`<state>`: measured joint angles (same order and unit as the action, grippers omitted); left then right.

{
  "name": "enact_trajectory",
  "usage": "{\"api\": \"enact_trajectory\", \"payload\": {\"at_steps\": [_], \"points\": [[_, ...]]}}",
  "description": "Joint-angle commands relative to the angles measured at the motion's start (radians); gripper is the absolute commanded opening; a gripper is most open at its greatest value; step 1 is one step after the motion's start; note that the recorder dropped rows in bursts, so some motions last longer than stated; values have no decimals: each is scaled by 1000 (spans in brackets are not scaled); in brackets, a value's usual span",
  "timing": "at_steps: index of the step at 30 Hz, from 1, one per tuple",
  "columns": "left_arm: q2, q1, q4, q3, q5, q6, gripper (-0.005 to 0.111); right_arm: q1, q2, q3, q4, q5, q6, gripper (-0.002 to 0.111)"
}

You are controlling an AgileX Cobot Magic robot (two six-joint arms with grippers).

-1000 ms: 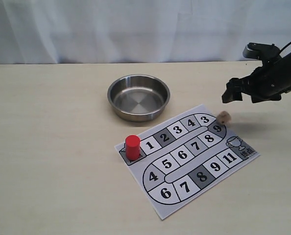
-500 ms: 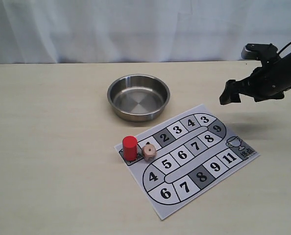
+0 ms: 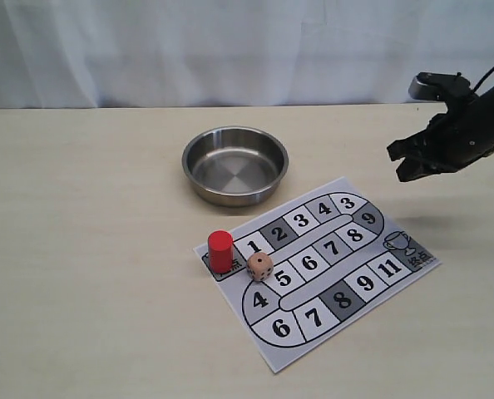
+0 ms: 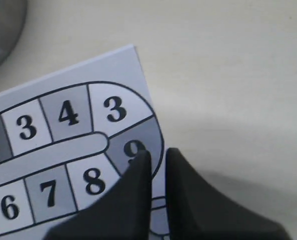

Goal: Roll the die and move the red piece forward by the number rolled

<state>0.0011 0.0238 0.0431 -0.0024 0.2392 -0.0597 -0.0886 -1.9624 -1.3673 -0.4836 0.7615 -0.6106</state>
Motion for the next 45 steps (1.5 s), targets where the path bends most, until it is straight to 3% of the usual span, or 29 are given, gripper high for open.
{"api": "enact_trajectory", "payload": {"at_steps": [1,8,15,23,29,45], "points": [[-1,0,1,2,-12,-5,0,-1,70,2,-8,87,-14,4],[-1,0,1,2,-12,-5,0,60,172,51,10,117,-3,4],[-1,0,1,2,-12,-5,0,209,232,101,18,74,32,4],[-1,0,-1,2,-5,-5,0,415,234,170,258,-51,274,4],[-1,0,-1,2,-5,-5,0,548,234,183,268,-65,291,4],[-1,0,-1,2,-5,-5,0,580,220,339,285,-238,383,4]]}}
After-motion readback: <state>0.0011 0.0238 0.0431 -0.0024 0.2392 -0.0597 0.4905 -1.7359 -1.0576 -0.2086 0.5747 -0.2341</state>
